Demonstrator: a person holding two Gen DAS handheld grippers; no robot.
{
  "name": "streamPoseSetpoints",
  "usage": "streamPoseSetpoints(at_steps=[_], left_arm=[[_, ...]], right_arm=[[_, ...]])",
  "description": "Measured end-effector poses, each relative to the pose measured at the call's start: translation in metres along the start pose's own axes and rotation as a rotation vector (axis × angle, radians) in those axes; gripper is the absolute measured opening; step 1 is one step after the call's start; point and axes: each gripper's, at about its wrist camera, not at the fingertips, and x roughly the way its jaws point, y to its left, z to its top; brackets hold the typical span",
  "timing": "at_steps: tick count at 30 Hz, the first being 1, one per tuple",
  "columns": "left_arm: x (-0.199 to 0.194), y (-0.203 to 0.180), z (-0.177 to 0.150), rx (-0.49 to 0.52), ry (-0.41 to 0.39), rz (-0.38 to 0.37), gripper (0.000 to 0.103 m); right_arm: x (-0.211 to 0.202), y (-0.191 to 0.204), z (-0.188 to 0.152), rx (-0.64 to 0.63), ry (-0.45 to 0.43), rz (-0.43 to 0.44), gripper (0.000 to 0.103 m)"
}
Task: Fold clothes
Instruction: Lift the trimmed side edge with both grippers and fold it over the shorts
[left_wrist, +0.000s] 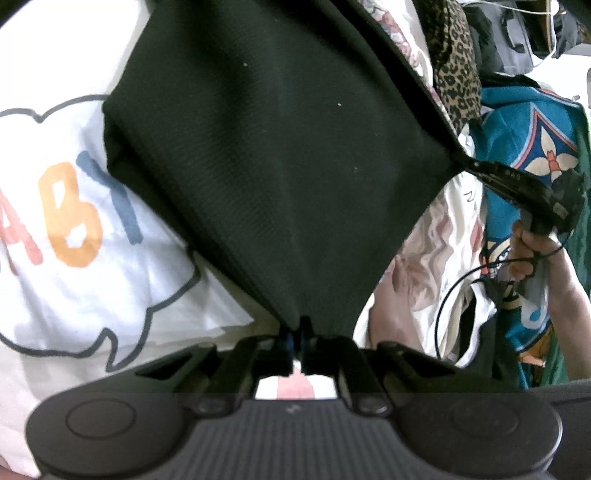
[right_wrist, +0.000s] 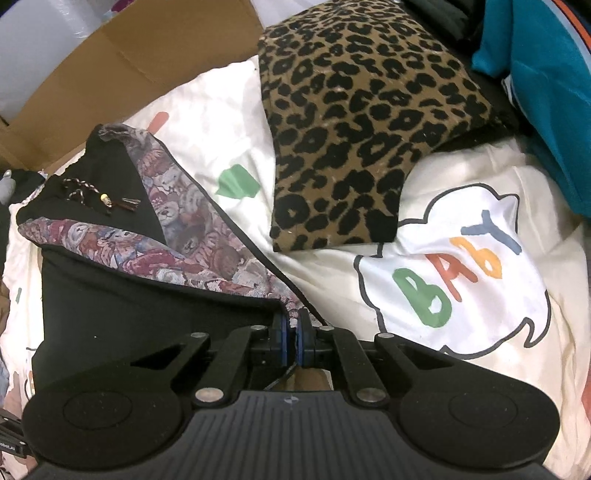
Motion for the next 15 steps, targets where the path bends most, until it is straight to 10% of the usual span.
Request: streamPoseSetpoints(at_steps=[7, 9, 15], left_arm=[[0.011, -0.002, 0.007, 0.031, 0.049, 0.035, 0.005], [0.006, -0.004, 0.011, 0.031, 0.069, 0.055, 0.011], [-0.03, -0.004, 0.035, 0.042, 0.083, 0.142, 0.029]], right_arm=[[0.017, -0.007, -0.003, -0.007, 0.043, -0.041, 0.006], [0.014, -0.009, -0.002, -0.002, 0.044, -0.062, 0.026], [-0.006, -0.001, -0.001, -0.068, 0.011, -0.059, 0.034]])
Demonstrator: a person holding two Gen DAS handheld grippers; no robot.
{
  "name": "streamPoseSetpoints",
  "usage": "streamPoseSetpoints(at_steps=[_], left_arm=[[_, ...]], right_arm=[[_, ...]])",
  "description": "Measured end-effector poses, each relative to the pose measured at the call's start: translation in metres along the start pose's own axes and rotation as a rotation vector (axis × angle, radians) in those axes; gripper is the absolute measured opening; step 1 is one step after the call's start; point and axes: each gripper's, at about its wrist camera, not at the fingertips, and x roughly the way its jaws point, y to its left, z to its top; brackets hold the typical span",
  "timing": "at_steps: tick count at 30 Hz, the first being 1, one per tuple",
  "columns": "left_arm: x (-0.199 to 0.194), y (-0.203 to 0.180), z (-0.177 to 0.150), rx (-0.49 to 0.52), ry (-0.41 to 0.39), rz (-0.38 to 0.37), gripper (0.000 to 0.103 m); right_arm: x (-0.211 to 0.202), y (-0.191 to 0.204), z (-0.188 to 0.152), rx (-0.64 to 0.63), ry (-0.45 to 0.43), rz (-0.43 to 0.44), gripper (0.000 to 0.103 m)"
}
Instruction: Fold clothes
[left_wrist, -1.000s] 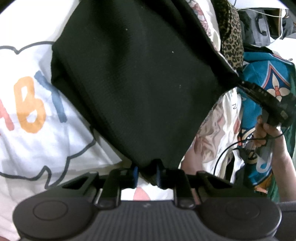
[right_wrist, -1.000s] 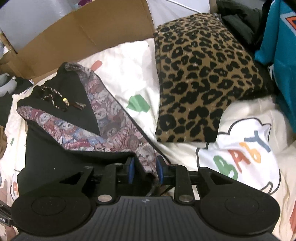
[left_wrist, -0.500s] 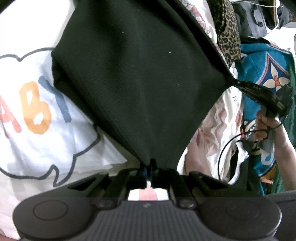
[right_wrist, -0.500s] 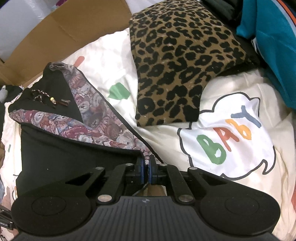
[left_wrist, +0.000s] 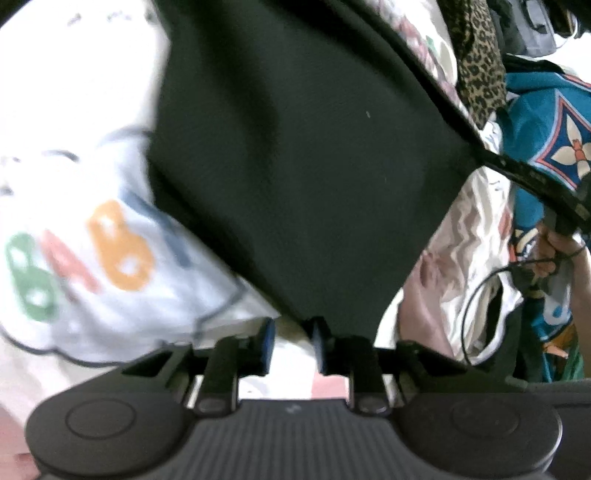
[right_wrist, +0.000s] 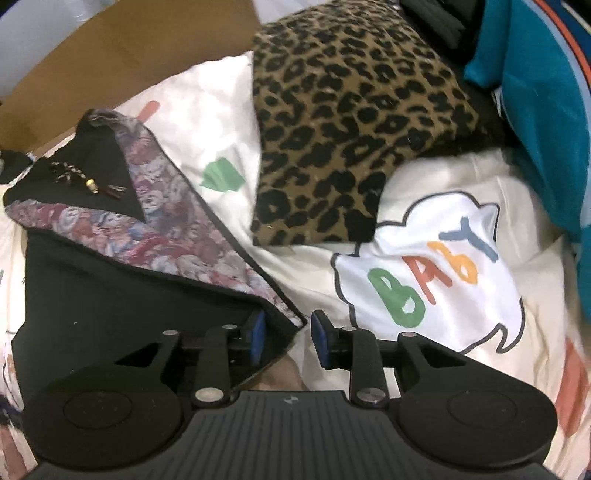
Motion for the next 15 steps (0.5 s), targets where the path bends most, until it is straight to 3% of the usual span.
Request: streamPoseSetpoints(at_steps=[5, 15], left_arm=[[-0.045, 0.005, 0.031, -0.032, -0.073, 0.086, 0.05], [-0.118, 0.019, 0.092, -0.145, -0.312, 0.145, 0.06]], right_arm=[[-0.011, 0.011, 0.005, -0.036, -0.041, 0.026, 0.035], [-0.022, 0.035, 0.0, -0.103, -0.14, 0.121, 0.035]])
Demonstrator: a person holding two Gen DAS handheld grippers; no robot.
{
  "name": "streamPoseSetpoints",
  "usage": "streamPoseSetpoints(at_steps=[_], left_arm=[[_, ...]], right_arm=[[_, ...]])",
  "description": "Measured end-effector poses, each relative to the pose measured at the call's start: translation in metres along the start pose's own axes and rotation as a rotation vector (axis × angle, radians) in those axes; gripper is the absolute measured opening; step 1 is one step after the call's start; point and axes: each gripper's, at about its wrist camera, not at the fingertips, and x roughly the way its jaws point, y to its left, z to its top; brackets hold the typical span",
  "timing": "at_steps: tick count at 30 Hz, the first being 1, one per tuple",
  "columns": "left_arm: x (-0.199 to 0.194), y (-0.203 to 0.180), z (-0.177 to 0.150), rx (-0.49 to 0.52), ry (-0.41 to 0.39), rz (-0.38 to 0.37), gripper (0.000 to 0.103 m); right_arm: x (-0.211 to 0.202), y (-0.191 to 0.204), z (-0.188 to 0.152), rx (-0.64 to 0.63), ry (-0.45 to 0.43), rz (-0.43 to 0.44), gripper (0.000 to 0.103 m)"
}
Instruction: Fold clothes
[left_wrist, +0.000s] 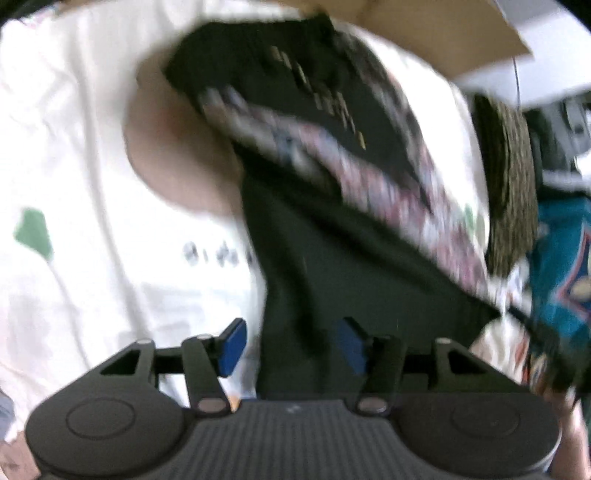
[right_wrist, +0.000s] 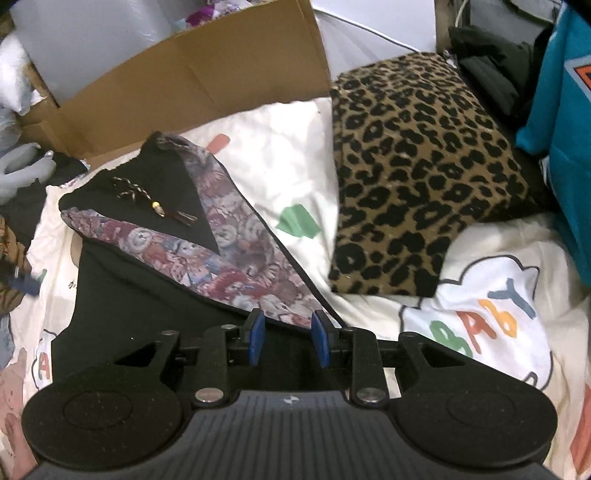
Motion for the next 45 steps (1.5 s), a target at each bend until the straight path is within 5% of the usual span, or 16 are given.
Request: streamPoseSetpoints(at_steps=[14, 23, 30, 33, 37, 45], left_arm=[[0.01, 0.044, 0.043, -0.146, -0.271, -0.096, 0.059], [0.021, 0.077, 0.033, -0.111, -0.42, -0.225, 0.057], [0.041, 0.081, 0.035, -0.123, -0.448, -0.279, 0.047], [0.037, 0.072, 0.037, -0.099, -0.453, -0.278, 0.026], [0.025, 0.057, 0.041, -0.075, -0.456, -0.253, 0.015], [0.0, 0.024, 0.063, -0.039, -0.382, -0.168, 0.01]], right_arm=[[0.022, 0.017, 0.002, 0.01, -0.041, 0.003, 0.035], [0.025, 0.034, 0.009, -0.067, -0.038, 0.01, 0.035], [0.033, 0.037, 0.003, -0.056, -0.016, 0.03, 0.035], [0.037, 0.039, -0.001, -0.072, -0.009, 0.023, 0.035], [0.039, 0.038, -0.002, -0.097, -0.003, 0.02, 0.042], [0.039, 0.037, -0.002, -0.107, -0.029, 0.021, 0.047]])
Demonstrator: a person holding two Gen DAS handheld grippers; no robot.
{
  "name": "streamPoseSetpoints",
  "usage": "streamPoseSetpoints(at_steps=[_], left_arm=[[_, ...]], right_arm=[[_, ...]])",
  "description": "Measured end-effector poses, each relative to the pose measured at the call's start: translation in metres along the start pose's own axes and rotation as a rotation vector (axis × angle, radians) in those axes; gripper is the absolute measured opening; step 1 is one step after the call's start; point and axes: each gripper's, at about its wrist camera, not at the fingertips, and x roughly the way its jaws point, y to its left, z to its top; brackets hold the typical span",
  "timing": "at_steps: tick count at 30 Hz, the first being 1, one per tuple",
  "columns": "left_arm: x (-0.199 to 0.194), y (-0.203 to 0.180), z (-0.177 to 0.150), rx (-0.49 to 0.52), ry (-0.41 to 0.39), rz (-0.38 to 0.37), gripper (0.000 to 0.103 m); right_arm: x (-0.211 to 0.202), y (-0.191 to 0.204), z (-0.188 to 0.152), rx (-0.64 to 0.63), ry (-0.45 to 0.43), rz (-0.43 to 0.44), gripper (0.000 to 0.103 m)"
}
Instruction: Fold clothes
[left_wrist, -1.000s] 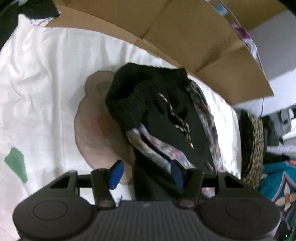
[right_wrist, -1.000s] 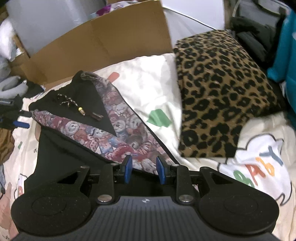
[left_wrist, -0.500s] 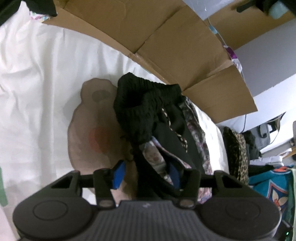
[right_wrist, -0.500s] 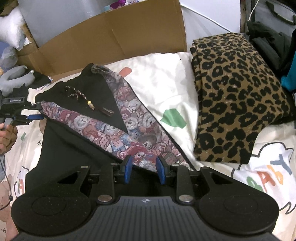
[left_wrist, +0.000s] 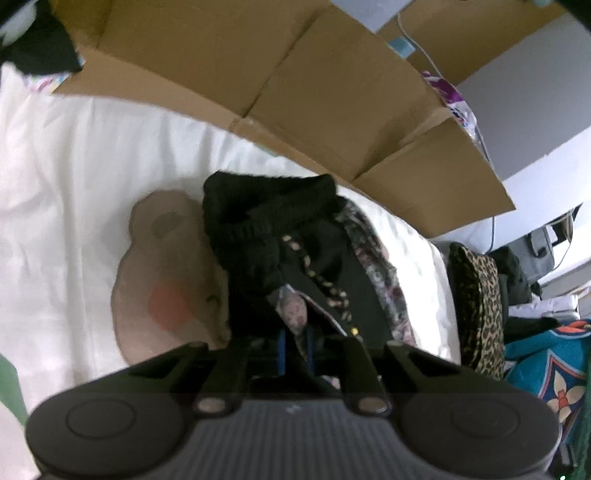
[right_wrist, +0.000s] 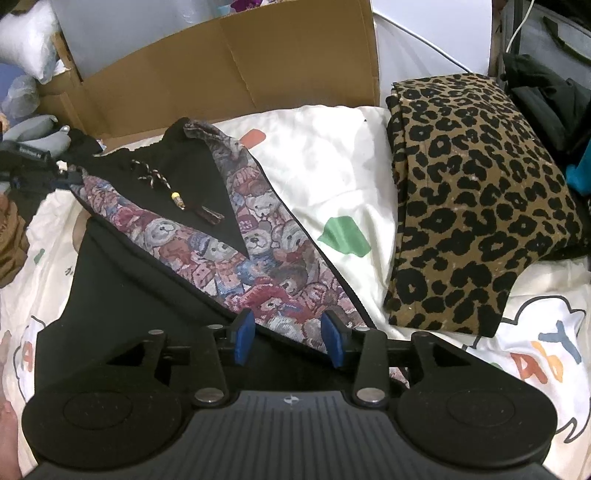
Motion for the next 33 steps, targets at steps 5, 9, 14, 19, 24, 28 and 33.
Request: streamPoseSetpoints(at_steps=[5, 9, 14, 19, 24, 28, 33], left_arm=[[0.006, -0.024, 0.027, 0.013, 0.014, 0.023, 0.009], [0.02, -0.04, 0.047, 0.012, 0.016, 0.049, 0.009], [0.043, -0.058, 0.069, 0.016, 0.015, 0.081, 0.008], [0.07, -0.066, 0.086, 0.009, 0.022, 0.114, 0.008], [0.101, -0.072, 0.093, 0.016, 0.037, 0.147, 0.006], [0.123, -0.076, 0.097, 0.011, 0.047, 0.167, 0.005], [0.141, -0.084, 0.103, 0.018, 0.047, 0.182, 0.004]], right_arm=[[0.0, 0.0, -0.003, -0.018, -0.013, 0.004, 0.047], [0.0, -0.005, -0.006, -0.013, -0.018, 0.012, 0.048], [0.001, -0.015, -0.01, 0.009, -0.02, 0.002, 0.048], [0.001, -0.022, -0.008, 0.026, -0.034, 0.012, 0.048], [0.002, -0.026, -0.007, 0.018, -0.037, -0.003, 0.048], [-0.001, -0.033, -0.006, 0.036, -0.046, -0.015, 0.048], [0.002, -0.041, -0.007, 0.046, -0.034, -0.025, 0.047]])
